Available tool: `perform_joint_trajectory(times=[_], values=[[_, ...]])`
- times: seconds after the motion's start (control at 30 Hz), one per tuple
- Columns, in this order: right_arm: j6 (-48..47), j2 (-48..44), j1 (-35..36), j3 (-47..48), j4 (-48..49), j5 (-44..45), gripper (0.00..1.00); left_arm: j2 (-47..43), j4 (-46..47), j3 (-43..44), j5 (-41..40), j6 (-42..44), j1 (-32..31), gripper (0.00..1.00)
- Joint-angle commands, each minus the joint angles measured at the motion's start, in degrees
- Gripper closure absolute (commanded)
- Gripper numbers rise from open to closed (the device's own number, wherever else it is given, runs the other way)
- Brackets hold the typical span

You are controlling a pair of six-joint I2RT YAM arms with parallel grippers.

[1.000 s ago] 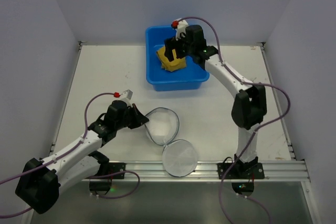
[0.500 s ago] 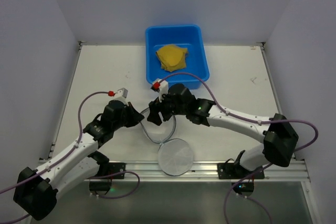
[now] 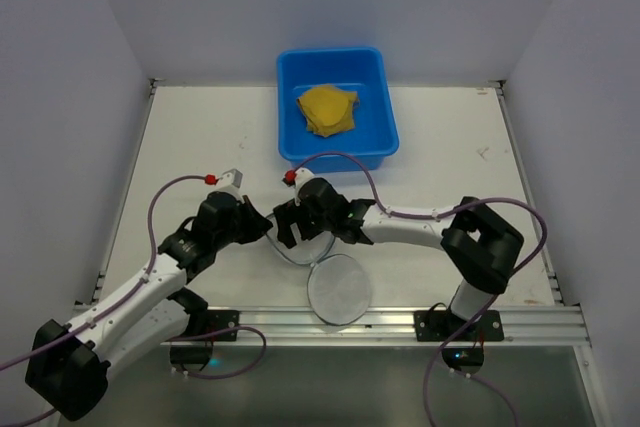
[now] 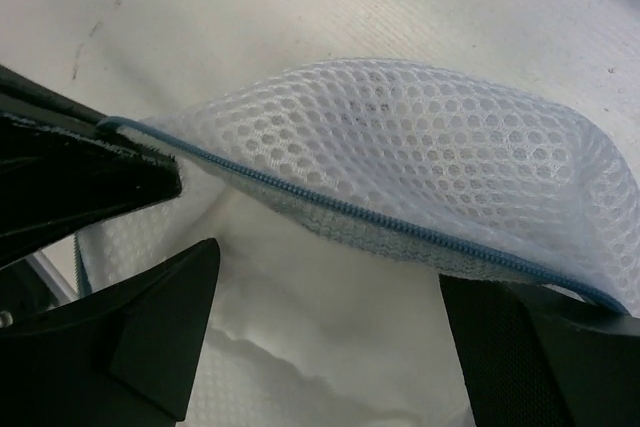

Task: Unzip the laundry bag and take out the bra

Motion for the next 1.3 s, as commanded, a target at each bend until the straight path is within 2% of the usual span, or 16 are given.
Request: perform_joint_trajectory(times=[0.0,0.13,0.27,0.37,0.4,0.5,0.53,0.6,0.63,0.83,1.07,1.27], values=[[2.07,1.8,0.12,2.14,3.77,3.29,0.07,0.85,-0.09,1.38,-1.72,0.09,-0.35,1.0],[1.9,6.19,0.12,5.12,0.61,2.59,0.01,2.34,0.7,0.94,-1.81,-0.43,-0.35,1.0],[2.07,10.76,0.21,7.93,-3.77,0.12,0.01,1.99,2.37,-0.73,-1.72,-1.14,-0.35,1.0],[2.6,14.72,0.38,11.63,-7.99,0.38,0.12,2.87,3.16,-1.87,-1.81,-1.58,-0.35,1.0],[2.77,15.42,0.38,11.98,-8.36,0.47,0.24,3.31,3.51,-1.96,-1.46,-1.58,-0.44,1.0],[2.95,15.6,0.38,11.73,-8.1,0.04,0.48,4.01,4.39,-2.49,-1.54,-1.66,-0.35,1.0],[2.52,15.52,0.38,11.29,-7.75,-0.23,0.68,4.19,4.48,-2.58,-1.63,-1.58,-0.35,1.0],[1.9,15.17,0.3,10.85,-7.04,-2.77,0.86,4.54,4.48,-2.58,-1.63,-1.58,-0.35,1.0],[1.37,14.29,0.3,10.06,-6.61,-3.3,0.98,4.63,4.57,-2.58,-1.63,-1.58,-0.35,1.0],[-1.09,8.15,0.3,3.93,-1.6,-7.52,1.0,3.23,3.25,-1.35,-2.07,-1.49,-0.35,1.0],[-5.39,-10.37,0.21,-6.11,5.78,-13.32,1.0,1.38,-0.53,0.67,-5.76,-0.61,-0.35,1.0],[-6.54,-20.95,0.21,-11.47,14.11,-19.73,1.0,1.99,-0.62,2.08,-4.36,-0.44,-0.35,1.0]])
